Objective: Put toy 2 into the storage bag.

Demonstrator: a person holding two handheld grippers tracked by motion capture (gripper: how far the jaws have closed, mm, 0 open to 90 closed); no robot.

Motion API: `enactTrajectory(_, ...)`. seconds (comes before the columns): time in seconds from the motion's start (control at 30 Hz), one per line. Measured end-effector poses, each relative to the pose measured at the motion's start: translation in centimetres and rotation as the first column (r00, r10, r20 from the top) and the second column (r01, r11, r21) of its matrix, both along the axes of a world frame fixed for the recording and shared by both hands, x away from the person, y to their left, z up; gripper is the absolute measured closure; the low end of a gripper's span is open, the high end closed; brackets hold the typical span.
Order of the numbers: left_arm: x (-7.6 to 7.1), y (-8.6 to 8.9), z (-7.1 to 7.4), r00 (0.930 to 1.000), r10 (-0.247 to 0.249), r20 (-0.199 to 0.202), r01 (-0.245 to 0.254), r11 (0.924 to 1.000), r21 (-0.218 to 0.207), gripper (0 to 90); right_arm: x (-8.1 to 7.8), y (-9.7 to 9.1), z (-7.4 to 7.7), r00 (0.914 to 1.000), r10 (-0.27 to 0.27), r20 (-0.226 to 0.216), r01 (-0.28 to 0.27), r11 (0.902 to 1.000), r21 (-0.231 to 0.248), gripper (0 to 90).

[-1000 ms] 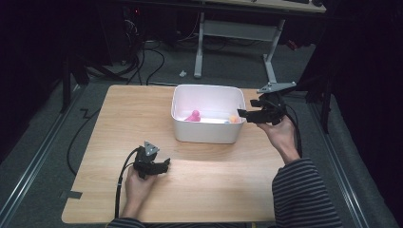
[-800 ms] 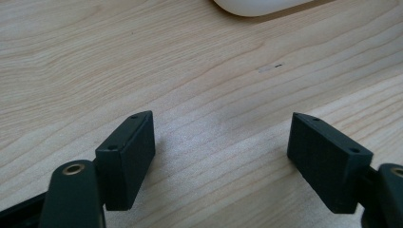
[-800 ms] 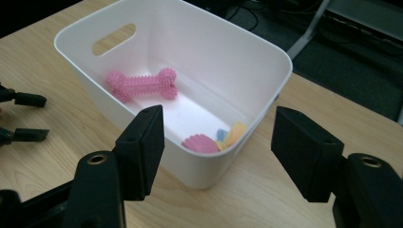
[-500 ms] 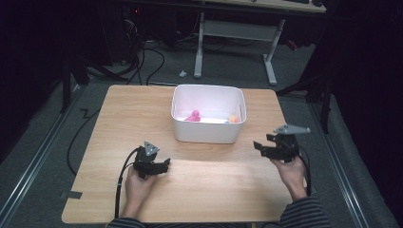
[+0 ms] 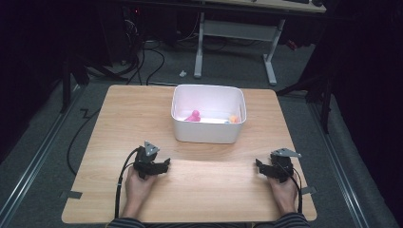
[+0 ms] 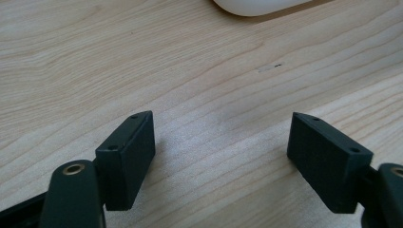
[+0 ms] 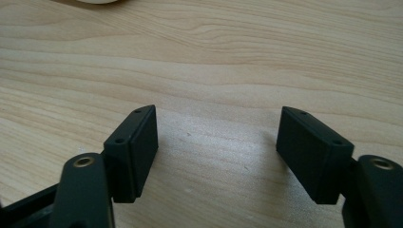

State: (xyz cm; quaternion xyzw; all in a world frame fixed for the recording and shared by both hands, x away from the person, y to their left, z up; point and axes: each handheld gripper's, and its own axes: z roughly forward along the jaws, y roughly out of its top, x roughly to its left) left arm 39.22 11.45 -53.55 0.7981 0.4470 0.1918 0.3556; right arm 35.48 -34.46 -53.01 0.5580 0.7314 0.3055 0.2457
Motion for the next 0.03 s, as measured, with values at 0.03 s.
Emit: enactTrajectory(0.03, 0.0, 0.0, 0.0, 1.0, 0.0, 0.0, 0.0, 1.0, 0.0, 24.7, -0.03, 0.0, 0.0, 1.0, -0.002, -0.002, 0.002, 1.0, 0.001, 27.8)
